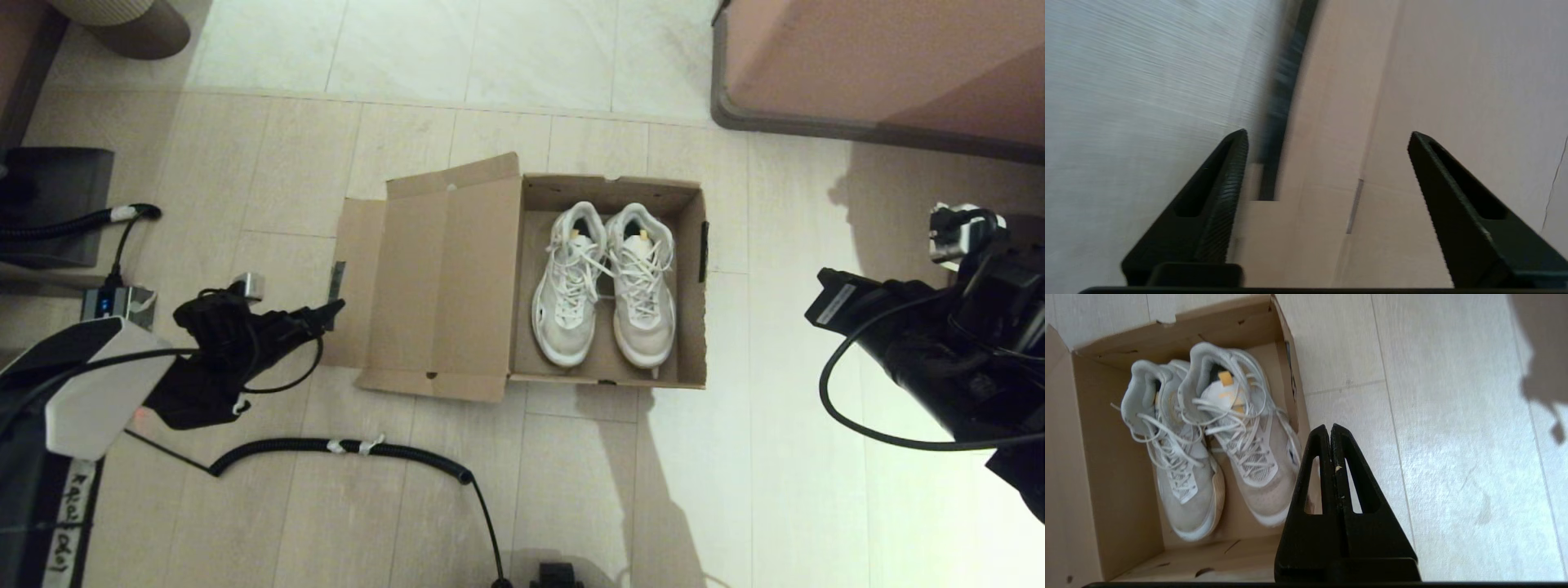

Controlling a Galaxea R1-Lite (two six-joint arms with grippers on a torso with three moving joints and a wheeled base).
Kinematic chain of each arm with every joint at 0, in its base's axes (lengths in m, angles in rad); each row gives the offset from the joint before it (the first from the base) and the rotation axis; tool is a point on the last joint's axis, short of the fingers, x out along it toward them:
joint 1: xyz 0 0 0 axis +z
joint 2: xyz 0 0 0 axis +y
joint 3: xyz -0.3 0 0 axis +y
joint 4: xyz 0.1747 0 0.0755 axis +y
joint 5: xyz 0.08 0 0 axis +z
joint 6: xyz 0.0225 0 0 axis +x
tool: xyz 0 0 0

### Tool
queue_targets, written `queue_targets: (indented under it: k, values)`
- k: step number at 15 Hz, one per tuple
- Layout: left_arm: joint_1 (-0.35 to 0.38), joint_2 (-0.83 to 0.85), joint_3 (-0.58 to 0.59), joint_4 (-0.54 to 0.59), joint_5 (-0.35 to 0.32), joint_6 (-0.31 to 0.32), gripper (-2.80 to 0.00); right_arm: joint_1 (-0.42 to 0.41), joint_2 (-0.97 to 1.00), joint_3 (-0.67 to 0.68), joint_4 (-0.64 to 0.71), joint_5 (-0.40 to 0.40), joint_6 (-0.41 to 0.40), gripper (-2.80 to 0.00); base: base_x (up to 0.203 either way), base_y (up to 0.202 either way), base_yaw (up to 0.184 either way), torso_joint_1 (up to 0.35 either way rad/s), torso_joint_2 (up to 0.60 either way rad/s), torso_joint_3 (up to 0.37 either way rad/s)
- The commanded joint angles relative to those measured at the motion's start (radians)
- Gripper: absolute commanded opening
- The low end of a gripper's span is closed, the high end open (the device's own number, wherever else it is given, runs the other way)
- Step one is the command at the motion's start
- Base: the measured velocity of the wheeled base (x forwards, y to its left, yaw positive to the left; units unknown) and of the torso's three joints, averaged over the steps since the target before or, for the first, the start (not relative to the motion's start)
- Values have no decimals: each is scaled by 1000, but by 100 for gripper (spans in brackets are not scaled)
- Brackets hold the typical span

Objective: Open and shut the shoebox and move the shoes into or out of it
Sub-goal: Close the shoe box

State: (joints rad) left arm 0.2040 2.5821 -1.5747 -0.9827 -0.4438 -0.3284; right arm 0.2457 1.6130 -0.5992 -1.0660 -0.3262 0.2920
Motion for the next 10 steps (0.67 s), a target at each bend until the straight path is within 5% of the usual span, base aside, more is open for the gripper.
queue_targets:
  k: [1,4,10]
  values:
    - [-18,48,-29,-5,-1,12,0,0,5,13,-6,-2,5,-280,0,0,0,0,0,0]
    - [-23,73,-58,-5,0,76,0,0,1,33,-6,-2,9,-280,0,0,0,0,0,0]
    - [-26,103,-116,-2,2,80,0,-5,-2,48,-19,-2,7,-280,0,0,0,0,0,0]
